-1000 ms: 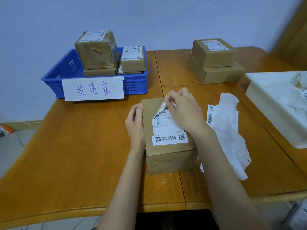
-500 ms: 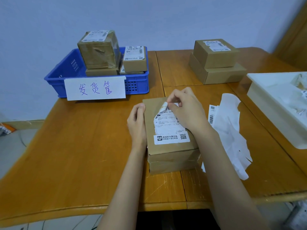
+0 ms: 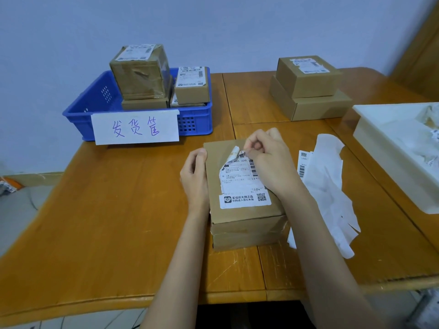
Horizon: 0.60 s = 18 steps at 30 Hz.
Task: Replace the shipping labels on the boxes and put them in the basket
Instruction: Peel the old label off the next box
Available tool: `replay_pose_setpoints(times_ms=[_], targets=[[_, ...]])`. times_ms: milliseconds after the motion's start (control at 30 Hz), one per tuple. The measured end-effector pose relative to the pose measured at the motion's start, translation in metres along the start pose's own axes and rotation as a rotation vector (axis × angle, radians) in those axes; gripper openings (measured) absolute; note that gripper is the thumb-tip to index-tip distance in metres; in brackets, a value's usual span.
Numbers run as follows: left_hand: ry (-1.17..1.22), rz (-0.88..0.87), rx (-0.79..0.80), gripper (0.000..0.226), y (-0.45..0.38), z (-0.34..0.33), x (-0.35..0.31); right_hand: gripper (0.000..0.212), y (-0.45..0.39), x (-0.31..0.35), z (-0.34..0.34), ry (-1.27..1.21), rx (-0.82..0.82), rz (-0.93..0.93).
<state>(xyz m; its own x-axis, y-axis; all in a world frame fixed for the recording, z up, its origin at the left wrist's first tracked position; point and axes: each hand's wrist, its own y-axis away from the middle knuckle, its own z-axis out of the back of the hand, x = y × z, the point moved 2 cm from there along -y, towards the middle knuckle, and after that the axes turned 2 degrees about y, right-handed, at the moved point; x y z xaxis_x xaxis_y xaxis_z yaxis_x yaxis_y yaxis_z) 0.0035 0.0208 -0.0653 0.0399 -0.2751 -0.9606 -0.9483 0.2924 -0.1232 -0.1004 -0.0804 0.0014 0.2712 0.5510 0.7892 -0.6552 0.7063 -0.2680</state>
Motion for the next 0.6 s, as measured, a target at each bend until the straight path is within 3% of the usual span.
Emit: replay_pose_setpoints(times_ms=[133,300,433,600], targets=[[-0.008,0.002,0.006,0.022,-0.002,0.001,0.002,0.032,0.006,-0.004,0.008,0.035,-0.180,-0.011],[-0.021,0.005,-0.002,0.023,-0.001,0.001,0.000,0.010,0.002,-0.008,0.001,0.249,-0.089,0.053],[-0.013,0.002,0.001,0.023,0.000,0.001,0.000,0.010,-0.002,-0.005,0.001,0.299,-0.087,0.081],[0.008,-0.002,0.005,0.022,0.001,0.000,0.000,0.009,0.005,0.005,-0.002,0.511,-0.122,0.354]])
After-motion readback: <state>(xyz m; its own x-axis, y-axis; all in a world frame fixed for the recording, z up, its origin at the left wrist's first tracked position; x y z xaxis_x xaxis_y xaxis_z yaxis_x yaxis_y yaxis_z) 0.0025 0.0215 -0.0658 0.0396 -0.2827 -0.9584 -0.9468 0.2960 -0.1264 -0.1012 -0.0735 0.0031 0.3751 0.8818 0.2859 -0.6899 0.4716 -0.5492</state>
